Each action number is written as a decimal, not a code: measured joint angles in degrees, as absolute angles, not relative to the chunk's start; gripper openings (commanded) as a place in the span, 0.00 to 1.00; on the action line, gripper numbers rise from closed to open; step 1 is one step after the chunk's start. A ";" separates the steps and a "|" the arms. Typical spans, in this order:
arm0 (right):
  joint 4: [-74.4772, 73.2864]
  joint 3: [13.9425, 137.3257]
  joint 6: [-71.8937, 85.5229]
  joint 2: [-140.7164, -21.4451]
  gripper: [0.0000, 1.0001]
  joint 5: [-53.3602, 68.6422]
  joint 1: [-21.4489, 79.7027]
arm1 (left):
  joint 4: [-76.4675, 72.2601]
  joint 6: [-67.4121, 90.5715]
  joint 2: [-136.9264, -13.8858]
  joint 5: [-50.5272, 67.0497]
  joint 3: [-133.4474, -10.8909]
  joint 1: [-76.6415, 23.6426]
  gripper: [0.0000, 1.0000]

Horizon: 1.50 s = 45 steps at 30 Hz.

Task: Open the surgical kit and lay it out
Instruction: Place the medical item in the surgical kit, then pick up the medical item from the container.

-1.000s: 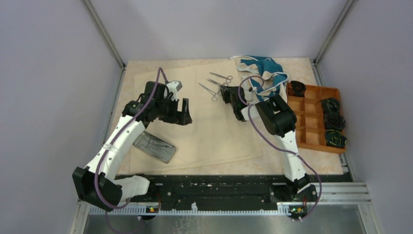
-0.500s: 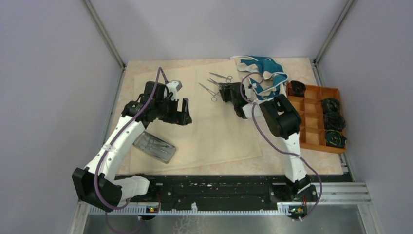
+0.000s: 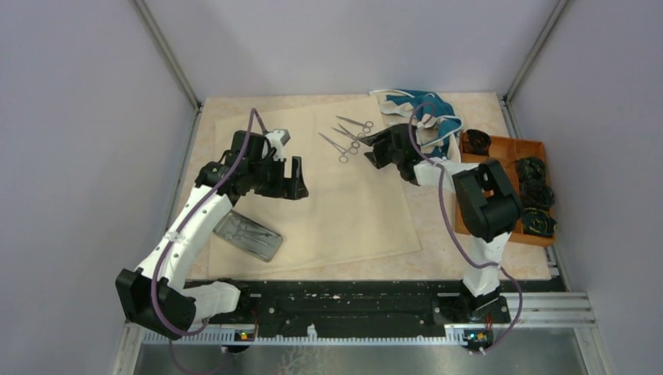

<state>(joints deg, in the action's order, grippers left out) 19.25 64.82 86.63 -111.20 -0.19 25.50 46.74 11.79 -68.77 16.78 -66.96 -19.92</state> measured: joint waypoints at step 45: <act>-31.03 53.25 13.39 -58.13 0.64 12.91 21.58 | 53.67 67.99 -82.17 -1.37 -45.39 3.36 0.44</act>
